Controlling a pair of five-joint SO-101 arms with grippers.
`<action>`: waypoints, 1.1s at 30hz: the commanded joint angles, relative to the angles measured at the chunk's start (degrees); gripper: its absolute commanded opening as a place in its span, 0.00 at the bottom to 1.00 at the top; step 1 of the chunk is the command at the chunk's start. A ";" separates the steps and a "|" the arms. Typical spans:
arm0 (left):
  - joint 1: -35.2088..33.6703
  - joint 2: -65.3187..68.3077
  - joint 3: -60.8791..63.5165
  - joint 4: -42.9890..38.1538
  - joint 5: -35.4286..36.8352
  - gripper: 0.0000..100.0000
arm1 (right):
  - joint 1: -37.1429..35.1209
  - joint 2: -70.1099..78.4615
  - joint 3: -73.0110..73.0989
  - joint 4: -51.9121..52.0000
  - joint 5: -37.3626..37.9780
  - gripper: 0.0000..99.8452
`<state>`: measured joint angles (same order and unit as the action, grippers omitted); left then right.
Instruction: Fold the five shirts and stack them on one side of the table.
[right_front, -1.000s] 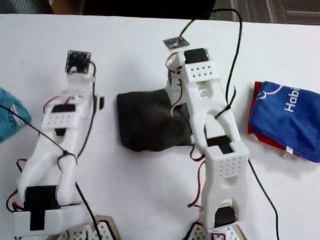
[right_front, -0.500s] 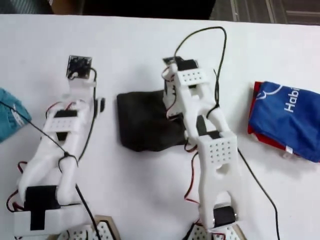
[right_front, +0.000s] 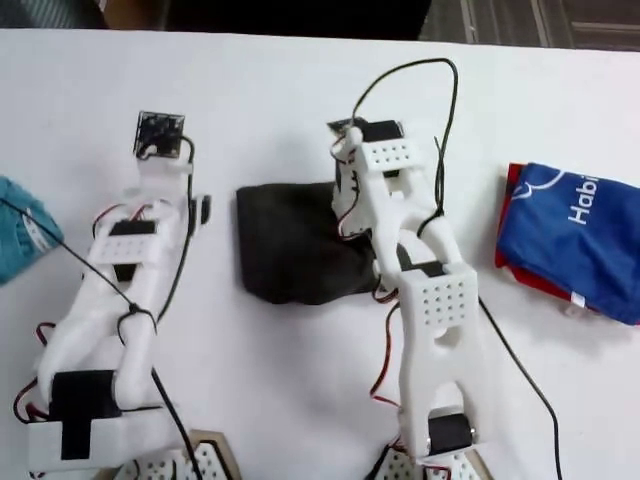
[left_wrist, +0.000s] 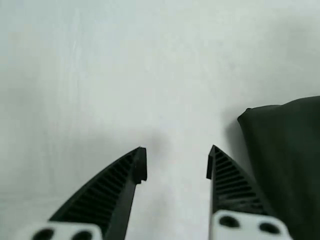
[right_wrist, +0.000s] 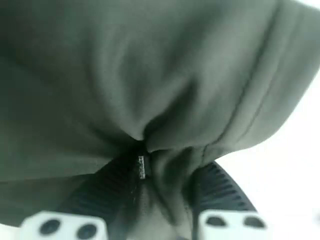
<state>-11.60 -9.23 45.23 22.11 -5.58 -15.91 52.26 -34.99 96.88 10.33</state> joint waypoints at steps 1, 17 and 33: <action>-0.44 -1.85 -0.13 -1.23 0.44 0.22 | -1.89 1.98 3.69 1.36 1.23 0.02; -0.35 -1.76 -0.13 -1.23 0.44 0.22 | 7.60 -20.88 6.68 1.27 6.15 0.02; -0.18 2.64 -2.68 -2.02 0.53 0.22 | 16.13 -49.89 15.21 1.27 13.71 0.02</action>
<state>-11.60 -6.42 44.97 20.79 -5.58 -3.34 8.04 -19.34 97.85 22.20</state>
